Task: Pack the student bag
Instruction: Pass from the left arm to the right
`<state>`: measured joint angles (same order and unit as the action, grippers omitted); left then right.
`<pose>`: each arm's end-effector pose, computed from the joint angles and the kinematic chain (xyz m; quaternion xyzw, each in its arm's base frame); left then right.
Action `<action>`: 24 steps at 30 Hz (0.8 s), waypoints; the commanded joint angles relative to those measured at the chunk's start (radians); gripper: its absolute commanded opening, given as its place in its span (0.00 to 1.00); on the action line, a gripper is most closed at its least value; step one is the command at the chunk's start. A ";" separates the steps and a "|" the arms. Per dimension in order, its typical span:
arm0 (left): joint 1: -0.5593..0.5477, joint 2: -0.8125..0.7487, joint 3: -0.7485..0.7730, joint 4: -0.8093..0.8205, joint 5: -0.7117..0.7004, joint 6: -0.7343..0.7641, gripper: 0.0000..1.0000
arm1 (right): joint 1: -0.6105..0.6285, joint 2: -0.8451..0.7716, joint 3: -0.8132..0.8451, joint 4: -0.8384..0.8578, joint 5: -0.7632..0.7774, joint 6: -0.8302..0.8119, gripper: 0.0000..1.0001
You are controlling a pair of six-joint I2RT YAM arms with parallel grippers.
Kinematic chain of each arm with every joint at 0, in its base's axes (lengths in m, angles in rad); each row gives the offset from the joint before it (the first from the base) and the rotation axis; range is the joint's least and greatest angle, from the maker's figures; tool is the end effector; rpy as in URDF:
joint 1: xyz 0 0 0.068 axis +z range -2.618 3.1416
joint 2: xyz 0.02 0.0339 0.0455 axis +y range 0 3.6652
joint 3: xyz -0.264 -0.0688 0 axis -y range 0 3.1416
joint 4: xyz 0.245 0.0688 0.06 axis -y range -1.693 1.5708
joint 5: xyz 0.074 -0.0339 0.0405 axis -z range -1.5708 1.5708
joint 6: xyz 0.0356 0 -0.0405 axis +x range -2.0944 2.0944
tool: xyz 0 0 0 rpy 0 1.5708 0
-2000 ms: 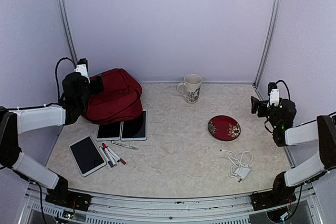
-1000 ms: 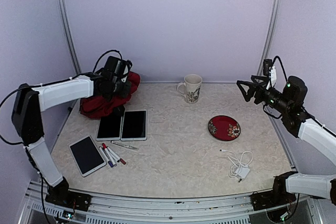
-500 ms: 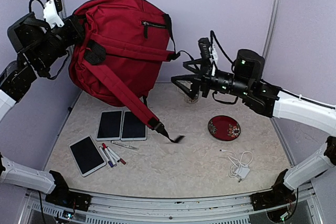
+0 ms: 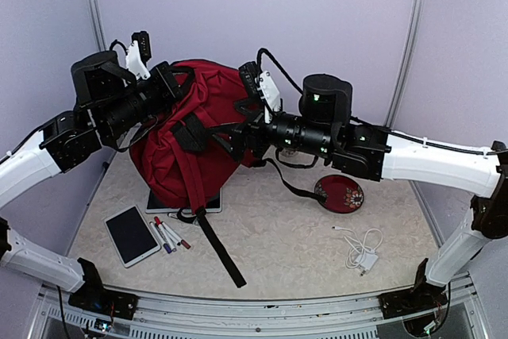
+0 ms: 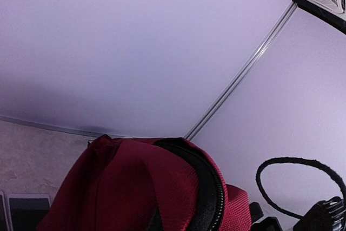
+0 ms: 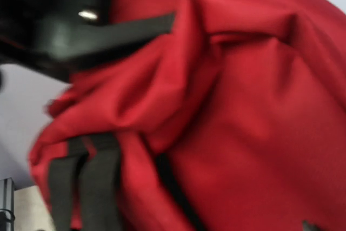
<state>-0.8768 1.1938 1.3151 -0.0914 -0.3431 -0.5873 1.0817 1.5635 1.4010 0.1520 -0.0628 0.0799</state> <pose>0.1795 -0.1970 0.4514 -0.0222 0.6967 -0.3842 0.6054 0.1761 0.3357 0.3959 -0.3605 0.6126 0.4044 0.5755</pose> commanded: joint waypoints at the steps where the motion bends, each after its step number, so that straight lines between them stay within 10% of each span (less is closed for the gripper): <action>1: -0.009 -0.104 -0.018 0.197 0.010 -0.165 0.00 | -0.005 0.035 0.091 -0.042 -0.087 -0.017 1.00; 8: -0.022 -0.160 -0.140 0.332 -0.133 -0.251 0.00 | 0.007 0.016 0.107 -0.058 -0.208 -0.024 1.00; 24: -0.095 -0.021 -0.123 0.459 -0.026 -0.306 0.00 | 0.087 0.221 0.222 -0.070 0.113 0.007 0.97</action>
<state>-0.9367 1.1625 1.1584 0.1963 -0.4179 -0.8845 1.1694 1.7409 1.5349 0.0856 -0.1009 0.0731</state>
